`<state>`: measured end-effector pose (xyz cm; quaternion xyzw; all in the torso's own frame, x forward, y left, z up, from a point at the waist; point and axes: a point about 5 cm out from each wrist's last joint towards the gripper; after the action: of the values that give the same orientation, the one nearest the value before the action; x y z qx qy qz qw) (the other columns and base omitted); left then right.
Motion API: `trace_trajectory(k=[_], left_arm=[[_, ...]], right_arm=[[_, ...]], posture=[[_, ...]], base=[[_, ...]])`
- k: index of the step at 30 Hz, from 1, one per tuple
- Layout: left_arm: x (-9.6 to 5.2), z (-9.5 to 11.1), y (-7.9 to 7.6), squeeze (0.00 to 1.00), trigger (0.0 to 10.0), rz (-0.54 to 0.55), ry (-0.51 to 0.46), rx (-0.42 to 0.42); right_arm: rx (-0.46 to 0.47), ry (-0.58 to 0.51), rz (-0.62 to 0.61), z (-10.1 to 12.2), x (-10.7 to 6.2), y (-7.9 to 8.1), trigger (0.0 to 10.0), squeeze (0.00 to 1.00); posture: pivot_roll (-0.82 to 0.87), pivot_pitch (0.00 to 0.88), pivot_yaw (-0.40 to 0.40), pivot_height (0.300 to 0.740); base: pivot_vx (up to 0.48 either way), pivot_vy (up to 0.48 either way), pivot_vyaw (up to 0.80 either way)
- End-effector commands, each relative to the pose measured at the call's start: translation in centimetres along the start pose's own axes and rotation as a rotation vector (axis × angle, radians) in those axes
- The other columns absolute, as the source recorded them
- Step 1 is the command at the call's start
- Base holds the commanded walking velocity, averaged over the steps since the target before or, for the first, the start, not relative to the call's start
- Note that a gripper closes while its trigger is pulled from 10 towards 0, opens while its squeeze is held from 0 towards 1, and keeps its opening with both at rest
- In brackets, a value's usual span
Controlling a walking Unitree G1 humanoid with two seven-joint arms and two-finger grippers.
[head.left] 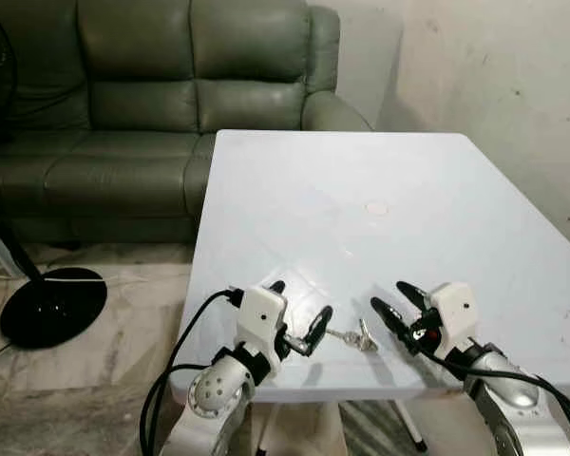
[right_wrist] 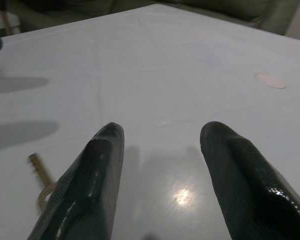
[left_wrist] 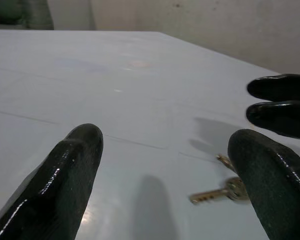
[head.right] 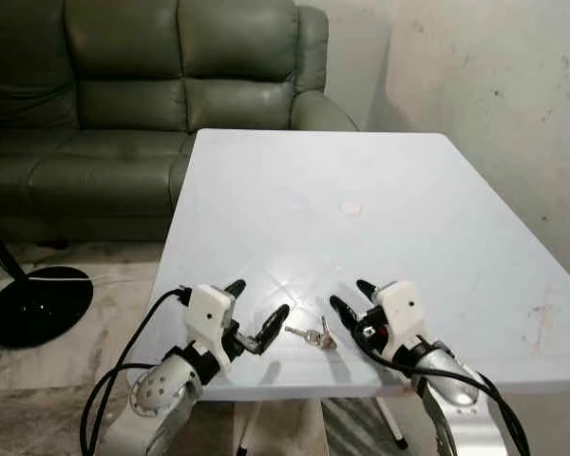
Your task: Hang keys on a hook
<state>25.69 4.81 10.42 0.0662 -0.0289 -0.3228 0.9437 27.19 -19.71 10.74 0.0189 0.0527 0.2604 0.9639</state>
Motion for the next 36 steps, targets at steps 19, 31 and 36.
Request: trace_trajectory(k=[19, 31, 36], left_arm=[[-0.7, 0.8, -1.0, 0.00, 10.0, -0.036, -0.002, 0.010], [-0.6, 0.9, -0.9, 0.00, 10.0, -0.027, 0.005, 0.002], [-0.6, 1.0, -0.9, 0.00, 10.0, -0.019, 0.001, -0.025]], right_arm=[[0.035, 0.031, 0.126, 1.1, 0.3, 2.2, 10.0, 0.00], [-0.049, 0.092, 0.010, 0.6, 0.0, 1.5, 10.0, 0.00], [-0.055, 0.138, 0.017, 0.3, -0.4, 1.3, 10.0, 0.00]], posture=[[-0.01, 0.098, -0.062, 0.740], [-0.02, 0.098, -0.061, 0.740], [-0.02, 0.096, -0.062, 0.740]], base=[[0.000, 0.000, 0.00], [0.000, 0.000, 0.00], [0.000, 0.000, 0.00]])
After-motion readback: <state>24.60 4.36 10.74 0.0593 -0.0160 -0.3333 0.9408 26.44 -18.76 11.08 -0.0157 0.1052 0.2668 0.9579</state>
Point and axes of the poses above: a point about 5 cm out from each wrist's last joint towards the gripper, its own x axis pointing out of the wrist towards the gripper, its own z axis along the axis of the wrist's last joint, y = z × x, and after that the axes turned 12 degrees about x, right-handed
